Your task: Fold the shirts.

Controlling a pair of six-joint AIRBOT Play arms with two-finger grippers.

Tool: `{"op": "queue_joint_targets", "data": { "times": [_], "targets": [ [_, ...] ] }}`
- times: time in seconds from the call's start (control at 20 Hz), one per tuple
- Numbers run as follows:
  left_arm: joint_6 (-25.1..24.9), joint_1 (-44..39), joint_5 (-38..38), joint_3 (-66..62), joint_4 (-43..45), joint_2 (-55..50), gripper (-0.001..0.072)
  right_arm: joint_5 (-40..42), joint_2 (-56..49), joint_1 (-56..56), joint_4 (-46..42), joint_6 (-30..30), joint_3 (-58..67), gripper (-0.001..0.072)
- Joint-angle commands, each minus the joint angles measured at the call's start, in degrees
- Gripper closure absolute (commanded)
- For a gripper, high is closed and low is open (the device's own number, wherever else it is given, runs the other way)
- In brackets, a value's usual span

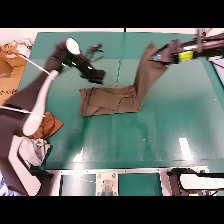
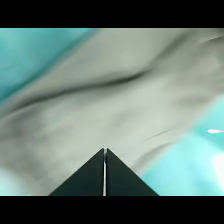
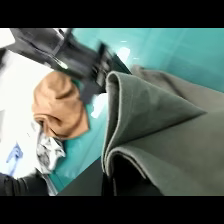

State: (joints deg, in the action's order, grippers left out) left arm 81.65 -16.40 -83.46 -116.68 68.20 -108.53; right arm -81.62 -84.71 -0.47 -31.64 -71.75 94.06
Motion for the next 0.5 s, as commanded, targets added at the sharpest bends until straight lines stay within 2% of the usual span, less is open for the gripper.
{"op": "queue_joint_targets", "data": {
  "times": [0.0,0.1,0.2,0.25,0.3,0.35,0.45],
  "targets": [
    [-1.86,7.04,-7.21,-2.12,13.33,6.40,0.0680,14.69,-3.63,13.81,0.07,-1.57,-3.19,0.0697],
    [-2.82,9.86,-7.23,-2.10,13.31,8.85,0.0680,22.53,-9.79,22.23,0.13,-1.55,-3.72,0.0697],
    [-5.03,11.58,-7.45,-1.64,13.27,10.05,0.0680,34.97,-17.07,30.36,0.63,-0.66,-3.61,0.0697],
    [-5.27,12.28,-8.17,-1.60,13.27,10.29,0.0680,40.30,-20.57,33.81,2.75,0.66,-3.21,0.0609],
    [-5.31,12.79,-8.81,-1.60,13.27,10.32,0.0680,44.02,-24.15,36.72,6.10,1.79,-2.16,0.0278],
    [-6.01,13.14,-8.85,-1.57,13.38,10.32,0.0680,46.01,-26.86,38.56,7.80,2.40,-0.68,0.0140],
    [-6.88,13.14,-8.85,-1.57,13.60,10.32,0.0680,44.89,-27.91,37.53,7.80,2.32,1.40,0.0163]
  ]
}}
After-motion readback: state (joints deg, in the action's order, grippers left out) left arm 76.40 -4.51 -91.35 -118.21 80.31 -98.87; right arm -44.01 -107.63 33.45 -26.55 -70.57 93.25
